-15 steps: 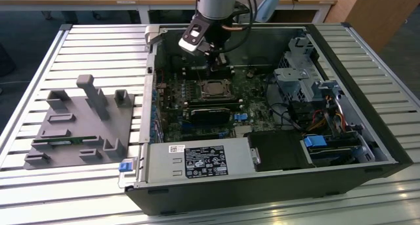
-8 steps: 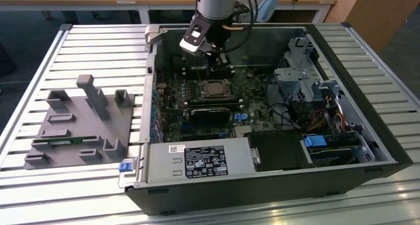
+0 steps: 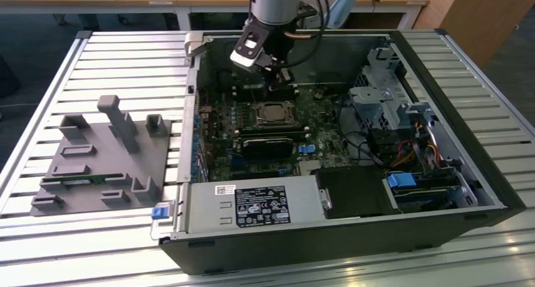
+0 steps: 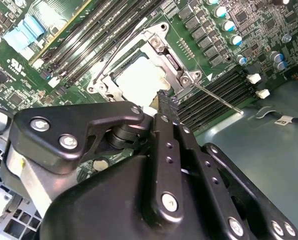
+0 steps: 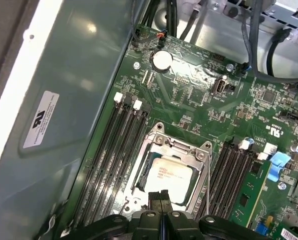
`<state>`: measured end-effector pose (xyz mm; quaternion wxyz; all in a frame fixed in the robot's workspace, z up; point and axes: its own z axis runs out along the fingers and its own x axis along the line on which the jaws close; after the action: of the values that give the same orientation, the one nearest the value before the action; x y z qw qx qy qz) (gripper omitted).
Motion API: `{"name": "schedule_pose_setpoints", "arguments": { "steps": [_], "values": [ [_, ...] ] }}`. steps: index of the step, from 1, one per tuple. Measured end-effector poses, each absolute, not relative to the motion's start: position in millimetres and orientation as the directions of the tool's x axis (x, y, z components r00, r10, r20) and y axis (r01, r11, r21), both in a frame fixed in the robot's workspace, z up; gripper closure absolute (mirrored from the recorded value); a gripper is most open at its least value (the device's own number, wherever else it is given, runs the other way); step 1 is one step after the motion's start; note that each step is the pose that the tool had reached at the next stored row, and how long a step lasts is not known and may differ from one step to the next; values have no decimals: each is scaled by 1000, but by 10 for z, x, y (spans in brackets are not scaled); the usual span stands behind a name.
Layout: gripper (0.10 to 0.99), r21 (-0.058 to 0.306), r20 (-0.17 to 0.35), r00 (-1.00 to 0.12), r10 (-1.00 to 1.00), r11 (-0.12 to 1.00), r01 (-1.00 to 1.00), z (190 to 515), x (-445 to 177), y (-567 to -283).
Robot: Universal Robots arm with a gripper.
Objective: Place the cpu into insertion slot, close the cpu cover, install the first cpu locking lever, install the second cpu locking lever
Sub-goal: 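Install the first cpu locking lever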
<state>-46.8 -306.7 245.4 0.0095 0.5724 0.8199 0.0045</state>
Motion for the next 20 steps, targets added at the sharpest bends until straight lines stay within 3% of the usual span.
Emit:
{"name": "schedule_pose_setpoints", "arguments": {
  "steps": [20],
  "values": [
    [976,18,-10,-430,903,430,903,2453,-468,-3068]
  ]
}}
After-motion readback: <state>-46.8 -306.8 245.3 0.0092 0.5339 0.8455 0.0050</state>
